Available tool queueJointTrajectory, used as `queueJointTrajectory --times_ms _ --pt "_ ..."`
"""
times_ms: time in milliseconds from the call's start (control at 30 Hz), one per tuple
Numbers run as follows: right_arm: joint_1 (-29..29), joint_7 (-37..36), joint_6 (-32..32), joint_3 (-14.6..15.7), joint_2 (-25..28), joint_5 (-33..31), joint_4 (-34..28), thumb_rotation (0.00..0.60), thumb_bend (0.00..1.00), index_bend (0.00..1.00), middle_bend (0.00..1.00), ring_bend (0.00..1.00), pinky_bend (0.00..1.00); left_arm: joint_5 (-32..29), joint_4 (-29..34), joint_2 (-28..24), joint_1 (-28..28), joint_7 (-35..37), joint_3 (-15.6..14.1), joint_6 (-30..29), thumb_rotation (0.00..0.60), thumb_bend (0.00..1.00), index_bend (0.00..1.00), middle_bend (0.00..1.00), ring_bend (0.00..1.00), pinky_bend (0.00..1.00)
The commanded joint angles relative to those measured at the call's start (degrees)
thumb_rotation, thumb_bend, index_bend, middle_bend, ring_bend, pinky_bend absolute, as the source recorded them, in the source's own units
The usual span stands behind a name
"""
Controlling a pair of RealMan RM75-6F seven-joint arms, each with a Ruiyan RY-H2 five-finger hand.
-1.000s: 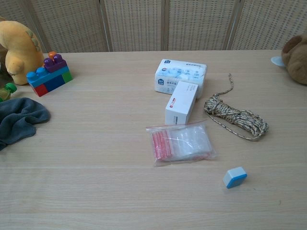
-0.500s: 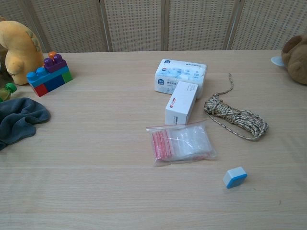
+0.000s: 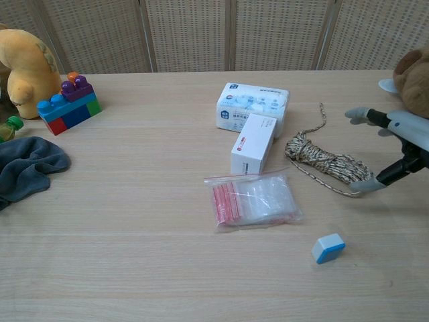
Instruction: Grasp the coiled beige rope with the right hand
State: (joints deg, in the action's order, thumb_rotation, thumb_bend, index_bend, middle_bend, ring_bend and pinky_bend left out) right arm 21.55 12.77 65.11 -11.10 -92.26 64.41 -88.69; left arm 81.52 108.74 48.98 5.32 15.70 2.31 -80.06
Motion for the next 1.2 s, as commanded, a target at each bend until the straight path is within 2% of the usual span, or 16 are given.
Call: queueJointTrajectory --times_ms 33,200,700,767,833,900,967,1133,1200 --pt "1.3 0.4 -1.8 -0.1 -2.3 -1.3 2.8 0.6 0.0 0.0 0.0 0.0 0.0 0.0 -0.1 -0.2 -0.1 0.4 0.0 0.0 0.6 0.0 0.02 0.0 0.0 0.0" --pt "3.2 -0.5 -4.0 -0.5 -4.7 -1.9 7.8 0.6 0.0 0.0 0.0 0.0 0.0 0.1 -0.1 -0.3 -0.2 0.6 0.0 0.0 0.6 0.0 0.02 0.0 0.0 0.0" --pt "5.8 -4.9 -8.3 -1.9 -9.0 -3.7 17.0 0.6 0.0 0.0 0.0 0.0 0.01 -0.7 -0.3 0.0 0.0 0.1 0.3 0.6 0.6 0.0 0.02 0.0 0.0 0.0" --pt "6.0 -5.6 -8.0 -2.0 -9.6 -3.2 18.3 0.6 0.0 0.0 0.01 0.0 0.09 -0.8 -0.4 0.0 0.0 0.1 0.3 0.6 0.6 0.0 0.02 0.0 0.0 0.0" --pt "6.1 -6.6 -7.0 -2.1 -10.7 -2.1 20.2 0.6 0.0 0.08 0.1 0.04 0.23 -0.9 -0.4 0.0 0.0 0.2 0.3 0.6 0.6 0.0 0.02 0.0 0.0 0.0" --pt "6.0 -8.0 -6.1 -2.0 -11.7 -1.0 22.1 0.6 0.0 0.2 0.24 0.17 0.39 -0.9 -0.4 0.0 0.0 0.2 0.3 0.6 0.6 0.0 0.02 0.0 0.0 0.0" --pt "6.0 -9.0 -6.2 -1.9 -12.4 -0.7 23.6 0.6 0.0 0.29 0.33 0.28 0.49 -0.8 -0.4 0.0 0.0 0.2 0.4 0.6 0.6 0.0 0.02 0.0 0.0 0.0" --pt "5.8 -10.5 -6.6 -1.7 -13.5 -0.3 26.4 0.6 0.0 0.48 0.55 0.49 0.69 -0.8 -0.3 0.1 0.0 0.0 0.3 0.8 0.6 0.0 0.02 0.0 0.0 0.0" --pt "5.7 -11.0 -6.2 -1.6 -13.7 0.2 26.9 0.6 0.02 0.53 0.6 0.53 0.74 -0.8 -0.3 0.1 0.0 -0.1 0.4 0.7 0.6 0.0 0.02 0.0 0.0 0.0"
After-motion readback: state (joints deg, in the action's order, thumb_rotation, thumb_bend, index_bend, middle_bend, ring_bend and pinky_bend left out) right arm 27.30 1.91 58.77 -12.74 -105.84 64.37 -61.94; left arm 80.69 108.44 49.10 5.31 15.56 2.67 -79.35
